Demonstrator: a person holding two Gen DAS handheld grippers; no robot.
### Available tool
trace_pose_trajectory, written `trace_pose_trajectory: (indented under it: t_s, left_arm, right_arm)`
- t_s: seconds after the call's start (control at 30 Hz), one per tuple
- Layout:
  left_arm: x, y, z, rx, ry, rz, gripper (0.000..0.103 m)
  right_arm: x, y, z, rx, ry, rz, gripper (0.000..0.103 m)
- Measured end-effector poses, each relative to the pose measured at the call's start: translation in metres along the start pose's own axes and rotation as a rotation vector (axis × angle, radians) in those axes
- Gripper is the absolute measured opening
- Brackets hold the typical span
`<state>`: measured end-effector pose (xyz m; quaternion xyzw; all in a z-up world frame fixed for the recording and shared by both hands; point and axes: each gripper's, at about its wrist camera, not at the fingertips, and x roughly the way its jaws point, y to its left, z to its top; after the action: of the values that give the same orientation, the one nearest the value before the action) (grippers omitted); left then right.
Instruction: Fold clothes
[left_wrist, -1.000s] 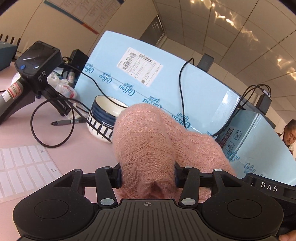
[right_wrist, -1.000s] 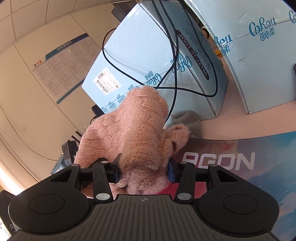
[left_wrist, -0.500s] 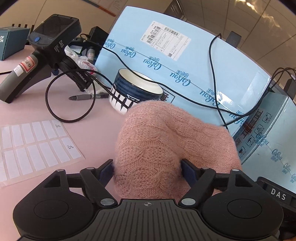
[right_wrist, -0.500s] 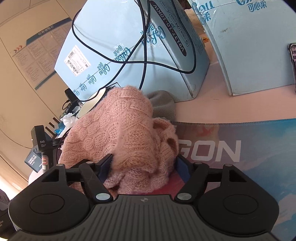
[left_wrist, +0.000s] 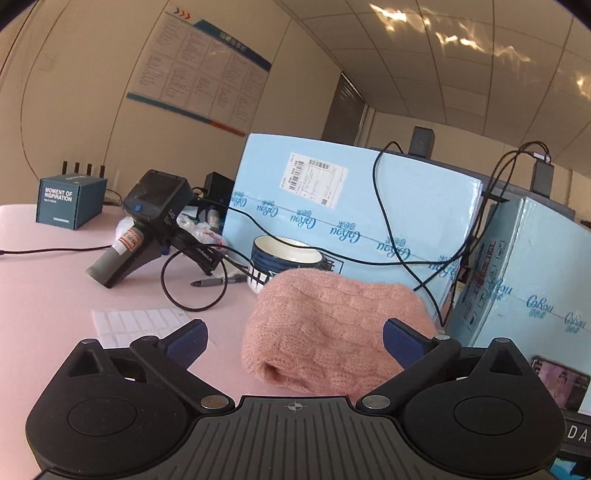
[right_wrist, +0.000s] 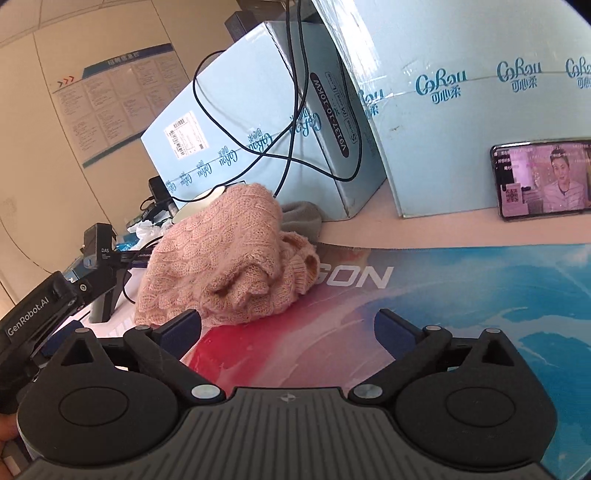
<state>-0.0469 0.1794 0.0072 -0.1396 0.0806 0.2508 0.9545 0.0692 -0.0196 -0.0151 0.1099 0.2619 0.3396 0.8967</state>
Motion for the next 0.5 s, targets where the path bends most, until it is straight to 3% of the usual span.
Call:
trace_pose_trajectory:
  t_s: [0.07, 0.2, 0.5]
  left_arm:
    - [-0.014, -0.013, -0.006, 0.057, -0.032, 0.035, 0.103]
    - [-0.035, -0.024, -0.012, 0.063, -0.069, 0.101, 0.103]
    - [-0.055, -0.046, -0.023, 0.124, -0.170, 0.243, 0.103]
  right_arm:
    - [-0.014, -0.001, -0.006, -0.047, -0.075, -0.028, 0.103]
    - [-0.034, -0.001, -0.011, -0.119, -0.206, -0.066, 0.103]
    - [-0.048, 0.007, -0.017, -0.236, -0.346, -0.028, 0.103]
